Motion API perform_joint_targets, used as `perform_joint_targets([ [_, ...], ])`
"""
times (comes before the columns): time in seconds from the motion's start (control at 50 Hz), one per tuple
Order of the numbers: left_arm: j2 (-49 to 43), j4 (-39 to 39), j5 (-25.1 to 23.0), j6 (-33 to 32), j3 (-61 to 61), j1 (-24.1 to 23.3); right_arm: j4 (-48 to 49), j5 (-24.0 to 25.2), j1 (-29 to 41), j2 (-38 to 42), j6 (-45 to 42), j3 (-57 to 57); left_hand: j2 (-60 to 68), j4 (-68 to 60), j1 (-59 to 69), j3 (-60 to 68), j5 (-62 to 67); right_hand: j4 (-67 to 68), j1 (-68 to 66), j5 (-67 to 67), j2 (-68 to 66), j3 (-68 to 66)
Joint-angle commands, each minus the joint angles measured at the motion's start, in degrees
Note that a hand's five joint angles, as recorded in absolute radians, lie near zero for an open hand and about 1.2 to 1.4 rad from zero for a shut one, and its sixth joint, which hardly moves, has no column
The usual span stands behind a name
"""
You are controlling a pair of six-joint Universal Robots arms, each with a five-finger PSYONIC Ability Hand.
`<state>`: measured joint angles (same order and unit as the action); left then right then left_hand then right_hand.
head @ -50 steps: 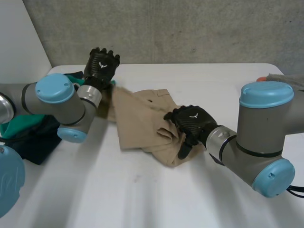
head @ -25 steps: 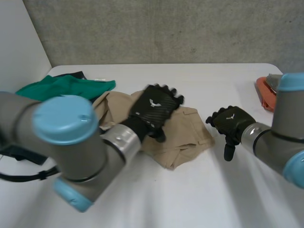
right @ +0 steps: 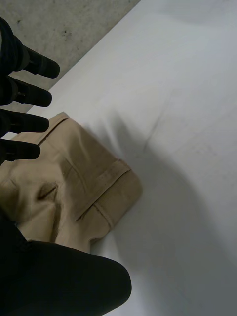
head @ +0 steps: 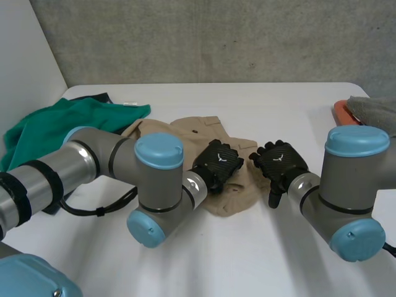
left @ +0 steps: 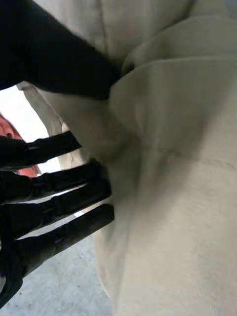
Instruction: Fold the laundry.
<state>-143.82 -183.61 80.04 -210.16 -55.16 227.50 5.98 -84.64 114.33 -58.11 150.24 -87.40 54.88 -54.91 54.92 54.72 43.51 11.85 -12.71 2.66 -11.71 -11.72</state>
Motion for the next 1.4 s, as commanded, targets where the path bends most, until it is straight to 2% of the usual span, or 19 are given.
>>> perform_joint_targets([
  [0.02,2.8,-0.3,1.5,-0.5,-0.8,0.8,1.3,0.4,0.6,2.1,-0.2,0.7,23.6,-23.6,23.6,23.8,25.0,-0.5,1.4,-1.3,0.4,0.4],
  [0.1,8.3,-0.8,4.1,0.0,-4.5,0.9,1.8,0.8,1.5,3.5,-0.5,1.5,25.1,-25.1,25.1,25.3,26.5,6.0,-5.2,5.2,-6.2,-6.2],
  [0.14,11.5,-1.5,4.6,0.3,-7.0,1.0,2.5,0.7,2.0,4.4,-0.3,2.5,25.1,-25.1,25.1,25.3,26.5,18.6,-17.7,17.8,-18.8,-18.7],
  [0.18,13.6,-1.8,4.7,0.3,-8.6,1.2,3.2,0.8,2.1,4.8,-0.2,3.0,25.1,-25.1,25.1,25.3,26.5,39.1,-38.2,38.3,-39.2,-39.2],
  [0.2,15.5,-2.1,4.7,0.2,-10.5,1.5,3.9,0.9,2.2,4.9,-0.2,3.3,25.1,-25.1,25.1,25.3,26.5,63.8,-63.0,63.0,-64.0,-64.0],
  [0.22,16.4,-2.1,4.9,0.1,-11.4,1.8,4.2,0.8,2.3,4.8,-0.5,3.5,25.1,-25.1,25.1,25.3,26.5,68.1,-67.2,67.3,-68.2,-68.2],
  [0.34,24.4,-1.8,6.7,-0.4,-18.4,5.1,4.0,-0.3,1.9,2.6,-2.7,4.0,25.1,-25.1,25.1,25.3,26.5,68.2,-67.3,67.3,-68.3,-68.3],
  [0.44,36.7,0.5,10.0,0.0,-26.9,9.8,-2.3,-0.2,-1.5,-7.2,-9.9,4.0,25.1,-25.1,25.1,25.3,26.5,68.2,-67.3,67.3,-68.3,-68.3],
  [0.52,47.8,1.7,9.2,1.6,-30.5,12.4,-6.9,1.1,-3.4,-15.8,-13.2,7.2,25.1,-25.1,25.1,25.3,26.5,68.2,-67.3,67.3,-68.3,-68.3],
  [0.66,65.1,0.1,6.7,9.1,-26.2,16.9,-11.7,1.2,-3.5,-25.8,-7.8,23.0,25.1,-25.1,25.1,25.3,26.5,68.2,-67.3,67.3,-68.3,-68.3],
  [0.72,67.9,0.0,6.9,13.7,-21.5,19.9,-12.7,1.8,-4.4,-25.5,-3.8,30.2,25.1,-25.1,25.1,25.3,26.5,68.2,-67.3,67.3,-68.3,-68.3],
  [0.84,64.1,1.8,5.0,20.7,-14.5,26.1,-13.0,2.2,-2.5,-21.6,-0.1,37.7,25.1,-25.1,25.1,25.3,26.5,68.2,-67.3,67.3,-68.3,-68.3],
  [1.0,43.4,2.6,4.2,23.3,-7.8,26.9,-9.9,-1.3,0.1,-9.1,-0.2,38.6,25.1,-25.1,25.1,25.3,26.5,68.2,-67.3,67.3,-68.3,-68.3],
  [1.08,29.7,1.0,4.5,22.8,-2.3,25.5,-2.4,-4.5,0.6,0.7,0.0,39.8,25.1,-25.1,25.1,25.3,26.5,68.2,-67.3,67.3,-68.3,-68.3],
  [1.2,13.5,-10.1,8.7,22.4,12.3,24.5,16.1,-15.1,1.2,14.9,-1.2,43.8,25.1,-25.1,25.1,25.3,26.5,68.2,-67.3,67.3,-68.3,-68.3],
  [1.22,10.3,-11.8,9.5,22.7,15.9,24.4,20.6,-17.6,1.3,18.0,-2.7,45.2,6.0,-6.0,5.9,6.1,7.4,67.6,-66.8,66.8,-67.8,-67.8],
  [1.26,8.2,-12.2,9.3,23.1,18.8,24.2,23.8,-19.2,1.7,20.4,-4.9,46.6,-22.8,22.9,-22.9,-22.7,-21.5,25.8,-24.9,25.0,-25.9,-25.9],
  [1.28,7.3,-11.4,8.7,23.6,21.0,23.7,24.0,-19.9,2.2,21.5,-7.0,47.6,-44.9,44.9,-44.9,-44.7,-43.5,-1.8,2.7,-2.7,1.7,1.7],
  [1.4,10.4,-4.7,8.6,23.8,18.3,22.6,17.8,-18.3,1.8,17.1,-5.8,44.5,-44.9,44.9,-44.9,-44.7,-43.5,-1.8,2.7,-2.7,1.7,1.7],
])
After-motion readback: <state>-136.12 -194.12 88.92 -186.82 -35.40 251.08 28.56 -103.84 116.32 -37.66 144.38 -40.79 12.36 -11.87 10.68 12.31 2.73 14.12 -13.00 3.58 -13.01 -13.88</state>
